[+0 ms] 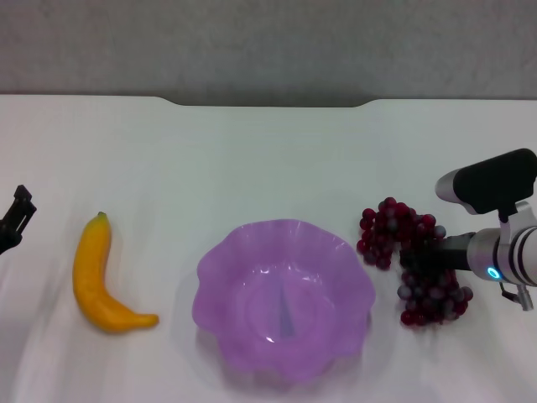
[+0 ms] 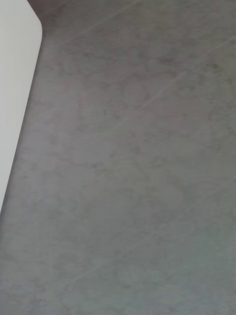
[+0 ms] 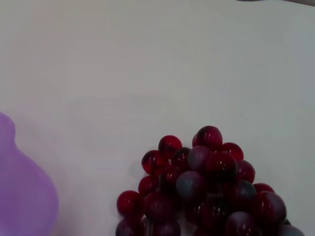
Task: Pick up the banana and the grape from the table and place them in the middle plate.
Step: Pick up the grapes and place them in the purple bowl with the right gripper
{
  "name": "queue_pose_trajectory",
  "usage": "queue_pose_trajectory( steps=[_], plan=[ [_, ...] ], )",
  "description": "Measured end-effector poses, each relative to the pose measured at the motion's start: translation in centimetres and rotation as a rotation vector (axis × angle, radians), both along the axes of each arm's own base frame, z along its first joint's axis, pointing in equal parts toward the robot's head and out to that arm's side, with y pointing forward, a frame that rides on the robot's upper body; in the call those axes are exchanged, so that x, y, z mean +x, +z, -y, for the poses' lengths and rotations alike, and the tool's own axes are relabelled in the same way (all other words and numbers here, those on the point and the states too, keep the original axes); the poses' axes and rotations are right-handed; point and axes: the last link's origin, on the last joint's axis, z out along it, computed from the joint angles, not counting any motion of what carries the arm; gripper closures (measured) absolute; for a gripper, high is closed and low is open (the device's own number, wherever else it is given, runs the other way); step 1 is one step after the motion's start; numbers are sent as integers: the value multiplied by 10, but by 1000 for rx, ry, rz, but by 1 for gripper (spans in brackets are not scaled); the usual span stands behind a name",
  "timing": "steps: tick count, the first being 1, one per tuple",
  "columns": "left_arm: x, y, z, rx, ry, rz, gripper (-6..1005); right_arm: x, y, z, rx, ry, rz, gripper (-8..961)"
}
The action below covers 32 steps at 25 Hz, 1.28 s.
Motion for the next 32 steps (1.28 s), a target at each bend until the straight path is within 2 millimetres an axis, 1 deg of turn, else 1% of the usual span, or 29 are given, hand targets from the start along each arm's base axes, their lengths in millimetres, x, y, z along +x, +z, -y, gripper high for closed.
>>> queue_pose_trajectory(
  steps=[8,13,17,20,23,28,32],
  plan=[
    [1,-1,-1,-4,-4,-1,108,-2,-4,2,3,8,-11,450],
    [1,-1,-1,-4,-4,-1,109,1,-4,3,20,20,-1,468],
    [1,0,-1,-2,-3,-1,109,1,-7,5,43,67,23,477],
    [1,0,-1,-2,-4,-1,109,-3,-12,7,67,104,21,482],
    [1,0,-1,-3,-4,-1,108,-4,-15,10,116,149,24,486],
    [0,0,0,-1,-1,0,108,-2,-17,16,176,209,40,524],
    [0,0,0,0,1,-1,109,-4,-19,22,232,281,55,529]
  ],
)
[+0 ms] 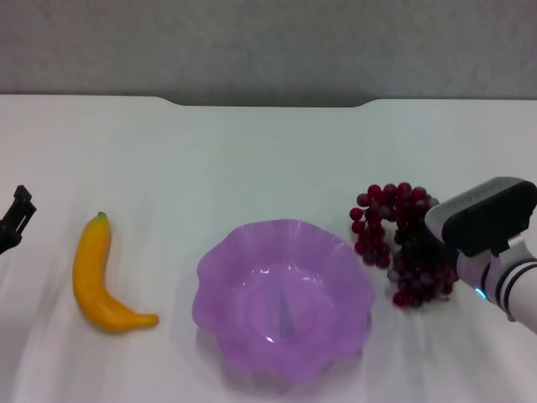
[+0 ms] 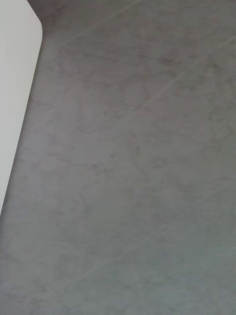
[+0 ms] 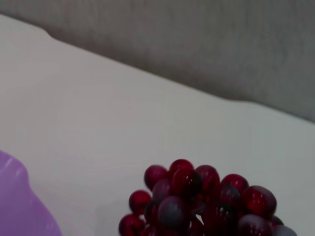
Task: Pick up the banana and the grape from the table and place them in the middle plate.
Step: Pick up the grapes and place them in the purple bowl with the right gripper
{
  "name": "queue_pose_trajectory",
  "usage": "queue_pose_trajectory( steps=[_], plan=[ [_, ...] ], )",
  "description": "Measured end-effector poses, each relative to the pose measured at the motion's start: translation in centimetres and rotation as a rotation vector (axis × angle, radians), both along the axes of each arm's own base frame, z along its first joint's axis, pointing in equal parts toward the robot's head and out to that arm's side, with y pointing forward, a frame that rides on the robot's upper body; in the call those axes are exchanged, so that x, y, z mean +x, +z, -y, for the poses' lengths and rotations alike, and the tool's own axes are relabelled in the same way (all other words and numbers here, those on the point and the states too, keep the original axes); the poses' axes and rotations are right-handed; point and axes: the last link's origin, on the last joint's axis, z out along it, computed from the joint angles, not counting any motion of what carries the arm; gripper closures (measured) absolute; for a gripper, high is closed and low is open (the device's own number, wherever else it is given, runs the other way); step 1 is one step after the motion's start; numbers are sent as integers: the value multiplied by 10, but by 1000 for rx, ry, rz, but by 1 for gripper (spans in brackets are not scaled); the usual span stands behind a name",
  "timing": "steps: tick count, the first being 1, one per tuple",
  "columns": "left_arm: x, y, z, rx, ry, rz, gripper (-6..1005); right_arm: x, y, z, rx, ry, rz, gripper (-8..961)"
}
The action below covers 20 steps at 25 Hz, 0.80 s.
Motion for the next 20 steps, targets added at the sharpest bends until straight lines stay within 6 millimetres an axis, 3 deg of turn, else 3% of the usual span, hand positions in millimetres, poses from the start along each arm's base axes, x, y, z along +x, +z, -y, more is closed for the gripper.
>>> queue_pose_trajectory(
  steps=[11,20],
  plan=[
    [-3,1,2,3,9,-1,108,-11,0,19,124,187,-16,542],
    [-6,2,6,6,17,-2,109,-42,19,45,311,461,-83,552]
  ],
)
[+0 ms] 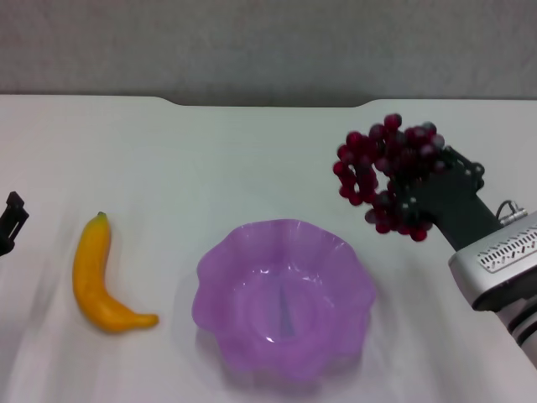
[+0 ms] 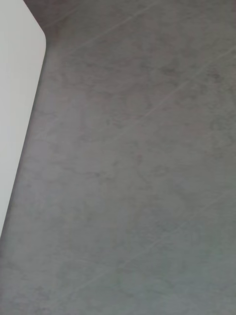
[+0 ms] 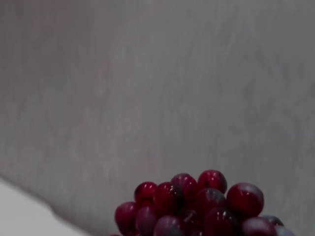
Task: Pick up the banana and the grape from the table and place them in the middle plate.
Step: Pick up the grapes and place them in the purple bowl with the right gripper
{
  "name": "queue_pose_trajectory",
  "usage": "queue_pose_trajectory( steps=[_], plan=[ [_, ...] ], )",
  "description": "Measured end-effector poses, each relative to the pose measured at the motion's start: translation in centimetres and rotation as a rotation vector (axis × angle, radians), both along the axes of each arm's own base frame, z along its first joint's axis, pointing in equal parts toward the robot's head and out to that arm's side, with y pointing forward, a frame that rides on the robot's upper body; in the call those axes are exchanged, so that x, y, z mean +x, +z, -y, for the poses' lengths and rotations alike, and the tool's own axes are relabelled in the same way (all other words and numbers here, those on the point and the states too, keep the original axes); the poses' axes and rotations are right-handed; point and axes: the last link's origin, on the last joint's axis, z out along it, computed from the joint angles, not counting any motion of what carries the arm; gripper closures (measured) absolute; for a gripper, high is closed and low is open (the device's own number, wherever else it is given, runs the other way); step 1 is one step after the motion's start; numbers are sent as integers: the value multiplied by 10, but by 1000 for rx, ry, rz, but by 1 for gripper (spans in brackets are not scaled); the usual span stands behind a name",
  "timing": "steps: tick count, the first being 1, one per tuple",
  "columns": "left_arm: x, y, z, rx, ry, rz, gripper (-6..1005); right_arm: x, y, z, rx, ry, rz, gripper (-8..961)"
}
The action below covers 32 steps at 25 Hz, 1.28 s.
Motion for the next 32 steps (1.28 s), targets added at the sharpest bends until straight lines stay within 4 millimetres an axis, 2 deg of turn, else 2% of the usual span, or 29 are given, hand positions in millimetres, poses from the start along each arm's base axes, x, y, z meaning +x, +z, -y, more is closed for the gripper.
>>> queue_pose_trajectory(
  steps=[4,11,16,24,32],
  plan=[
    [0,0,0,0,1,0,109,-19,0,4,-17,67,-29,562],
    [2,0,-3,-1,-5,0,109,-38,-25,4,-153,85,19,569],
    [4,-1,-5,-4,-11,1,108,-37,-41,4,-223,69,67,571],
    [7,-2,-8,-11,-19,2,108,-14,-49,4,-294,-2,72,576],
    [9,-3,-11,-16,-20,4,108,-18,-60,0,-360,0,122,581]
  ],
)
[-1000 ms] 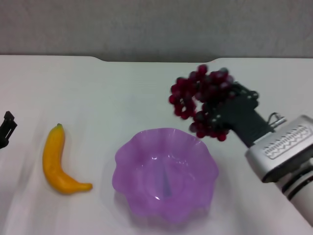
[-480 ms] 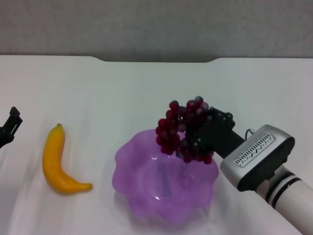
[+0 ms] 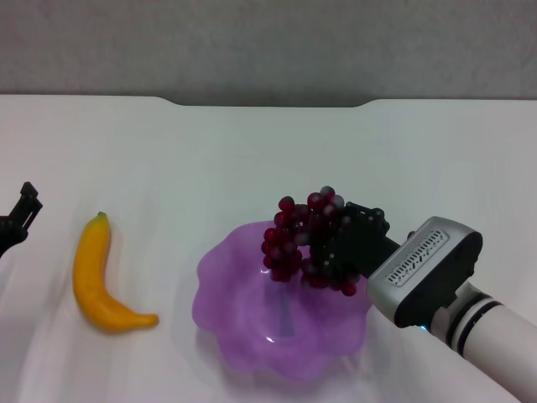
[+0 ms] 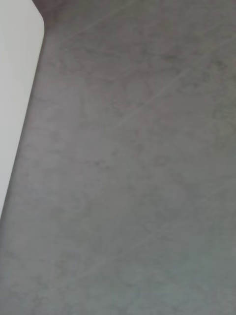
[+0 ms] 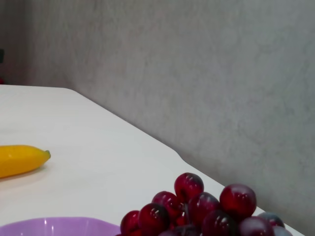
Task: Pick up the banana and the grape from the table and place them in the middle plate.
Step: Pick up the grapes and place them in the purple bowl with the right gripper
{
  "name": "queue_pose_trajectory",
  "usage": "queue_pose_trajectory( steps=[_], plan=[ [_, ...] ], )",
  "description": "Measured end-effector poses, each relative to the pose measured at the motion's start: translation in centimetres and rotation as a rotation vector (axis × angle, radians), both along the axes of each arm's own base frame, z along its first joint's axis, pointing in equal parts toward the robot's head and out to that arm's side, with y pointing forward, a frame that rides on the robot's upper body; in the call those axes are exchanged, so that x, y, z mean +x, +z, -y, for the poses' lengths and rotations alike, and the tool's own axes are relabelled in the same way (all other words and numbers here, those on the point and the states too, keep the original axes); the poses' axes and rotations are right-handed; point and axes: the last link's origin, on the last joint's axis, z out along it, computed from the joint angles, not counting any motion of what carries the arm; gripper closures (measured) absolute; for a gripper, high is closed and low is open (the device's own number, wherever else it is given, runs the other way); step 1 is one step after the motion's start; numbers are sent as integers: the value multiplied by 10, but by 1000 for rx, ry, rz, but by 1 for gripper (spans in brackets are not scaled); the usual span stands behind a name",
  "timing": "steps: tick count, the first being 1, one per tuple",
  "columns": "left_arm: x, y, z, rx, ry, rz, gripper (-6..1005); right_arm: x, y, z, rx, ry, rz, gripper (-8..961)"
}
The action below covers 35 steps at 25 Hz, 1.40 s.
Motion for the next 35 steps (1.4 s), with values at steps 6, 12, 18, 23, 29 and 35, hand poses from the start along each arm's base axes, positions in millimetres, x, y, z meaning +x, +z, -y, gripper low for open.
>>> queue_pose_trajectory(
  steps=[6,12,18,23,29,35],
  plan=[
    [2,-2,-4,-16,-4,-4,109,0,1,-2,7,9,3,582],
    [2,-4,-4,-23,1,-3,109,1,1,2,15,47,7,583],
    [2,-4,-4,-23,2,-3,109,0,3,4,29,69,-2,422],
    [2,-4,-4,-24,2,-4,108,0,2,3,17,47,-21,98],
    [-2,-4,0,-22,15,-5,108,-3,-2,5,-34,-25,-83,56],
    [-4,-3,2,-21,24,-5,108,-20,-14,7,-177,-121,-36,59]
  ],
)
